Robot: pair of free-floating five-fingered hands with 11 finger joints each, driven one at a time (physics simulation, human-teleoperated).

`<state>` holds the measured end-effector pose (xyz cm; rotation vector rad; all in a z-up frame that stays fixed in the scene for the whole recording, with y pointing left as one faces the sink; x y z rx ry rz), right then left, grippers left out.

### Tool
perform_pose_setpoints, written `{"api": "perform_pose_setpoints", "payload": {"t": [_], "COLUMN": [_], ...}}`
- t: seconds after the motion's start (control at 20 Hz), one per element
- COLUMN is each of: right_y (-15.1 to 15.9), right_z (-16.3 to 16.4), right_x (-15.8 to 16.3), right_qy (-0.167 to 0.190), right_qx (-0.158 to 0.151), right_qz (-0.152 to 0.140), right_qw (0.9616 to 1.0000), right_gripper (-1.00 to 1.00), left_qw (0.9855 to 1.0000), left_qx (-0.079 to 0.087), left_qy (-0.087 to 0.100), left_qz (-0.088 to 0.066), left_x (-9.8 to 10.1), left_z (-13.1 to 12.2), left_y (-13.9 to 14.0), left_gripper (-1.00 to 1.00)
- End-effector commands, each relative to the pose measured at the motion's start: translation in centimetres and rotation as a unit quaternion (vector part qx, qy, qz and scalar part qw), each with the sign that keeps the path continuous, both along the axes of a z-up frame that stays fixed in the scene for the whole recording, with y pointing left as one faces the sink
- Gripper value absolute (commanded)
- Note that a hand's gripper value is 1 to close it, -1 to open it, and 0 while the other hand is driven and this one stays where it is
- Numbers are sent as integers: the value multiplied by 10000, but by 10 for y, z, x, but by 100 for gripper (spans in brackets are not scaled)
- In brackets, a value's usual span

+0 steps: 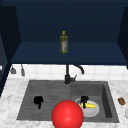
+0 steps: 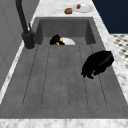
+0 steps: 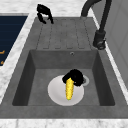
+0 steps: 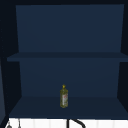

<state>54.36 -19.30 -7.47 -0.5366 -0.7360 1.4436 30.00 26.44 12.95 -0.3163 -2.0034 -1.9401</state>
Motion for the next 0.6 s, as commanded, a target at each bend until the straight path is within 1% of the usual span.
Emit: {"api": "perform_pose_setpoints", "payload": {"t": [0.0,0.05,0.2,0.3,0.35,0.55], "right_y": [-1,0,-4,-7,-10,-19], "right_z": [-7,4,33,46,54,80], "right_x": [-16,-8,-18,-25,-28,-31], "right_qy": [-99,32,119,257,269,402], "right_qx": [-51,-10,-38,-109,-131,-127], "right_qz": [106,18,72,63,66,131], "right_qw": [9999,10000,9999,9996,9995,9990], "right_gripper": [-100,-100,-100,-100,-100,-100], "left_qw": [10000,10000,10000,10000,10000,10000], "left_qx": [0,0,0,0,0,0], "left_qy": [0,0,0,0,0,0], "left_qz": [0,0,0,0,0,0], "left_x": [0,0,0,0,0,0], "left_z": [0,0,0,0,0,0], "left_y": [0,0,0,0,0,0], "left_gripper": [0,0,0,0,0,0]}}
